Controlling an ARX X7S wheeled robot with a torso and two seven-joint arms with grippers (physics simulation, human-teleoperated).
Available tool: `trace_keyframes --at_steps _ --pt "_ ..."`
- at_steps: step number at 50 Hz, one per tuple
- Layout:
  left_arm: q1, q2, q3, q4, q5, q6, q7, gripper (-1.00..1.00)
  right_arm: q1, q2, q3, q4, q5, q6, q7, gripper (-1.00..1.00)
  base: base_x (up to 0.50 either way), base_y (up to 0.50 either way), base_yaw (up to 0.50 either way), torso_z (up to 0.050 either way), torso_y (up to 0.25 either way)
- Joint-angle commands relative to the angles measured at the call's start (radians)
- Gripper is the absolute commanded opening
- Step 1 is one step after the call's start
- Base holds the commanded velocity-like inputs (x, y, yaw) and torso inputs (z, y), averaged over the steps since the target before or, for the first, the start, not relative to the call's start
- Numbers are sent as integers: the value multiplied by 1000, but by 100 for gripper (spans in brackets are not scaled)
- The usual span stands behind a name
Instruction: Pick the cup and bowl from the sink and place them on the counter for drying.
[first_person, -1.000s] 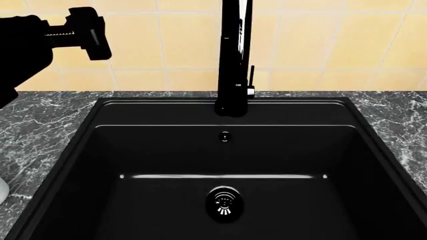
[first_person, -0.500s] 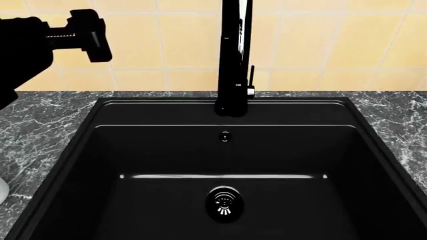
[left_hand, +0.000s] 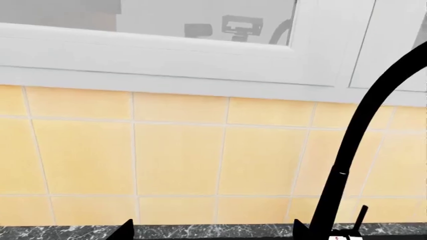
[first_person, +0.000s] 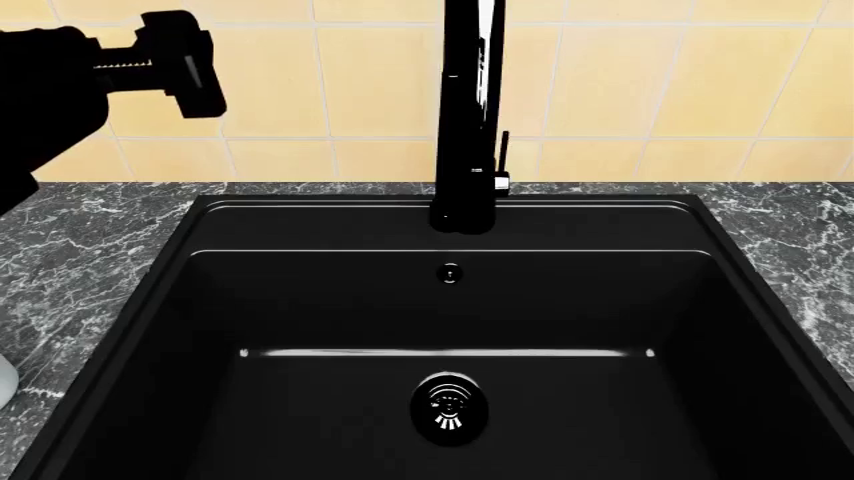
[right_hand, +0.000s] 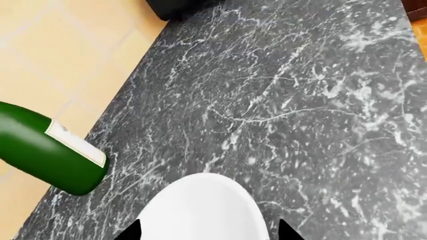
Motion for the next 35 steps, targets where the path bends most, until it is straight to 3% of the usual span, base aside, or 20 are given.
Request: trace_keyframes --at_steps 1,11,35 --pt "0 0 -2 -1 -1 5 3 100 34 80 -54 -67 -6 11 7 100 0 0 0 0 0" --pt "15 -12 -8 9 -4 13 6 100 107 195 -240 -68 53 78 -37 100 0 0 0 0 0" --pt "26 -2 -4 8 13 29 3 100 181 373 -453 -210 73 116 -159 100 0 0 0 0 0"
